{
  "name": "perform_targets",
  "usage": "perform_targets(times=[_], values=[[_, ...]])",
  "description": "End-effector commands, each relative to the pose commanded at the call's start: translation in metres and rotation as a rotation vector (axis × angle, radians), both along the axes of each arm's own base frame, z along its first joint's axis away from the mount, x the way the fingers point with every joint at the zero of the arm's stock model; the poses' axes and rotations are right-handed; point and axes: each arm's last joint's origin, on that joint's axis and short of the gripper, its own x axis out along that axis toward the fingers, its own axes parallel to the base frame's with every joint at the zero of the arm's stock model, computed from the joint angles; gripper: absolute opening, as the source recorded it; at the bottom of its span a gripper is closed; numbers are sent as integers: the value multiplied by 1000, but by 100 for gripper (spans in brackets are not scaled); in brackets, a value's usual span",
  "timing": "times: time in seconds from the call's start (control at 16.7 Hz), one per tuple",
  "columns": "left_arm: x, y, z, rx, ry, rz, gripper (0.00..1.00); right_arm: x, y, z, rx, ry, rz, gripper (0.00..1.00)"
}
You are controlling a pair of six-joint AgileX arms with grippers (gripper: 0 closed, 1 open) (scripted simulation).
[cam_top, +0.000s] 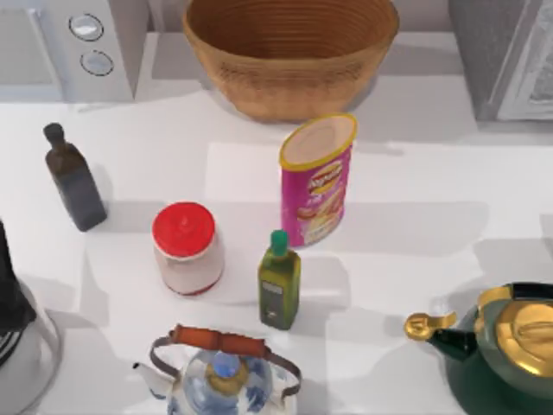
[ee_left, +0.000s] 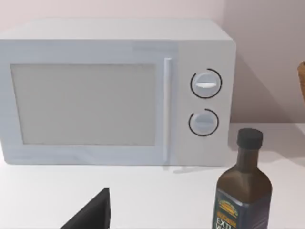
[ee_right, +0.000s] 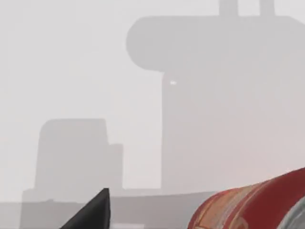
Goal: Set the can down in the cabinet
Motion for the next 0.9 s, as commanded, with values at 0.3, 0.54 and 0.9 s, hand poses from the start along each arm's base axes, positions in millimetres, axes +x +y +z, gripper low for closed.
perform_targets(times=[0.3, 0.54, 0.9], values=[[0, 0, 0, 0, 0, 0, 100, 4, -4, -16, 0, 1, -1, 100], [0, 0, 0, 0, 0, 0, 100, 4, -4, -16, 0, 1, -1, 85], [0, 0, 0, 0, 0, 0, 100, 4, -4, -16, 0, 1, -1, 40]])
